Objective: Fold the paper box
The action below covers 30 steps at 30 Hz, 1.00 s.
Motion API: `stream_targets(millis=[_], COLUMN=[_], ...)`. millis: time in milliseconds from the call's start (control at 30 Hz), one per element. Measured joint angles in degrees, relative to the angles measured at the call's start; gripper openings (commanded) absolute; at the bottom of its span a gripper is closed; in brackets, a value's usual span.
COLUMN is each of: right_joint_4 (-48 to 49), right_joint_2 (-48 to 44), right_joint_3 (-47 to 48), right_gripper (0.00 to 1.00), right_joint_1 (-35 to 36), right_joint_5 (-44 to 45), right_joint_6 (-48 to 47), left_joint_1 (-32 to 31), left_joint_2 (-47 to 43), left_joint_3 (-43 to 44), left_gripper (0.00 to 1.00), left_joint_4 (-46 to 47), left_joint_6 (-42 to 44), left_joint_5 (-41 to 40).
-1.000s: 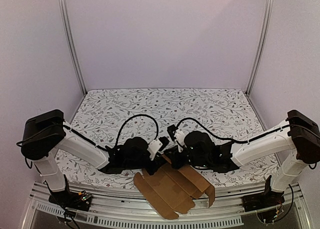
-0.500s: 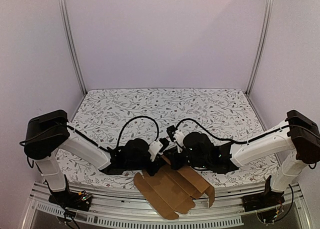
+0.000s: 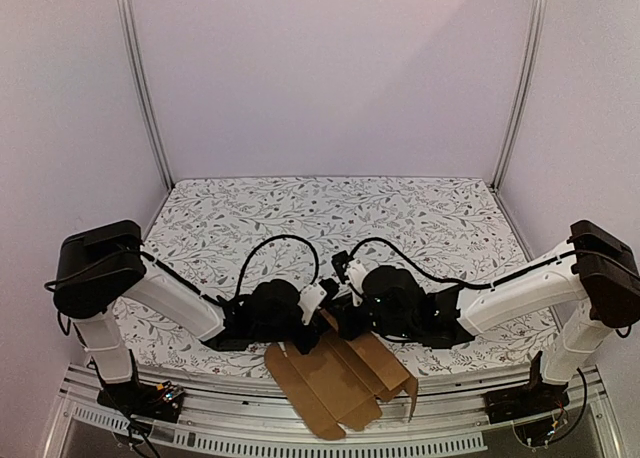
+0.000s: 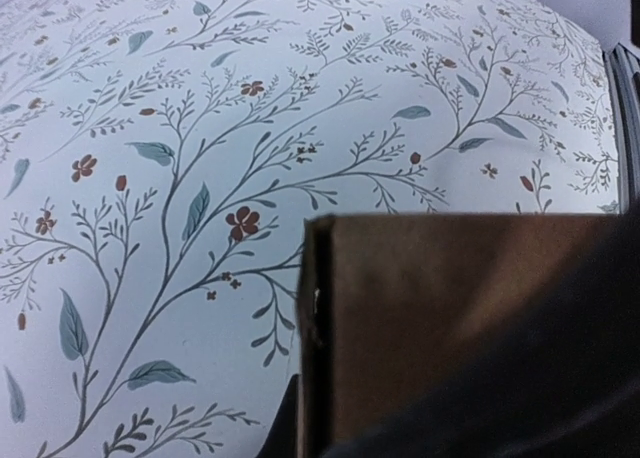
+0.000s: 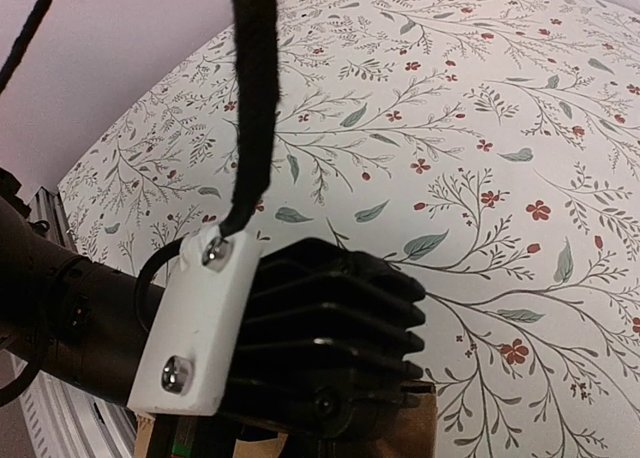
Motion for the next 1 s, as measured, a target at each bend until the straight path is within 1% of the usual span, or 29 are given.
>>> stream_targets(millis=[167, 367, 433, 500, 533, 633, 700, 833, 900, 1000], right_joint_4=[-0.2, -1.1, -2.4, -3.6, -4.3, -5.3, -5.7, -5.9, -5.8, -5.8], right_joint_2=[0.0, -0.5, -1.5, -2.4, -2.9, -3.5, -3.5, -3.1, -2.9, -2.8], right_joint_3=[0.0, 0.1, 0.1, 0.1, 0.1, 0.1, 0.1, 0.1, 0.1, 0.1], right_gripper=[0.00, 0.15, 0.16, 0.16, 0.14, 0.06, 0.00, 0.00, 0.00, 0.00], right_joint_1=[0.0, 0.0, 0.0, 0.1, 0.1, 0.1, 0.1, 0.1, 0.1, 0.2], right_joint_5=[0.2, 1.1, 1.4, 1.6, 1.6, 1.8, 2.0, 2.1, 2.0, 2.0], right_joint_6=[0.5, 0.7, 0.5, 0.3, 0.2, 0.0, 0.1, 0.4, 0.5, 0.5], left_joint_1=[0.0, -0.1, -0.2, -0.5, -0.6, -1.0, -1.0, -1.2, -1.2, -1.3], left_joint_2=[0.0, 0.0, 0.0, 0.0, 0.0, 0.0, 0.0, 0.0, 0.0, 0.0], left_joint_3=[0.3, 1.6, 2.1, 2.5, 2.7, 3.0, 3.1, 3.1, 3.1, 3.2], left_gripper=[0.00, 0.00, 0.00, 0.00, 0.00, 0.01, 0.04, 0.14, 0.22, 0.29], left_joint_4=[-0.6, -2.6, -3.5, -3.8, -3.9, -4.0, -4.3, -4.7, -4.5, -4.5], left_joint_6=[-0.1, -0.2, -0.2, -0.2, -0.2, -0.2, -0.1, 0.0, -0.2, -0.3], left_joint_5=[-0.1, -1.6, -2.4, -3.2, -3.4, -3.9, -4.1, -4.6, -4.7, -4.9])
